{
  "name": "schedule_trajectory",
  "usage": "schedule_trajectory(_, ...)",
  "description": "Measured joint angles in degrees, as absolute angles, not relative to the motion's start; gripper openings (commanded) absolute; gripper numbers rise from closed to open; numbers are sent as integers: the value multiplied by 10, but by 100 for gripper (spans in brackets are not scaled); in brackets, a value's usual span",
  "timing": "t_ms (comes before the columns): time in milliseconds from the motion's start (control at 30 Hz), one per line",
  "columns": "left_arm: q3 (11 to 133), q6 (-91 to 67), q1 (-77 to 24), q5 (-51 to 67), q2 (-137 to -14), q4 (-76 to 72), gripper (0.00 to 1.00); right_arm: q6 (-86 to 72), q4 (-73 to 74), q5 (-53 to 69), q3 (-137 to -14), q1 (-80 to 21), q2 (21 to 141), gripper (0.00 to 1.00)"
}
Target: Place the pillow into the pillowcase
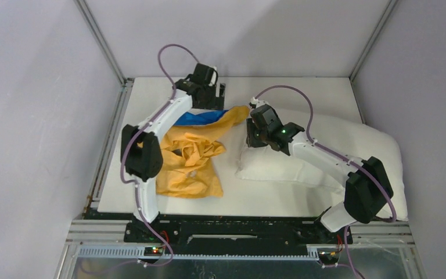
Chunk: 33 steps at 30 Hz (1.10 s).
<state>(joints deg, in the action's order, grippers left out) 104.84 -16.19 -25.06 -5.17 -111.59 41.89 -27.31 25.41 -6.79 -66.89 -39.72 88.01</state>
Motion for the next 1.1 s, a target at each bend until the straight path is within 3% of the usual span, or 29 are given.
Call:
schedule_trajectory(100,1053,-135,-256,-23,-1164,426,92,-281,252,-67,-660,-397,863,32)
schedule_trajectory(200,1053,-124,-260,-2,-1201,428,81,-281,247,-63,-660,-397,854,34)
schedule_trajectory(300,1053,-119,-262,1,-1226,428,52,-281,243,-60,-660,-397,853,38)
schedule_trajectory(433,1053,-125,-259,-23,-1249,426,2,-281,238,-55,-660,-402,853,44)
schedule_trajectory(700,1054,-152,-184,-141,-1236,433,0,-265,236,-52,-663,-429,858,50)
schedule_trajectory(900,1102,-184,-31,-215,-1158,444,0,-249,233,-32,-690,-465,900,83)
schedule_trajectory(1100,1180,-184,-8,-227,-1123,444,0,-222,221,-17,-755,-524,991,90)
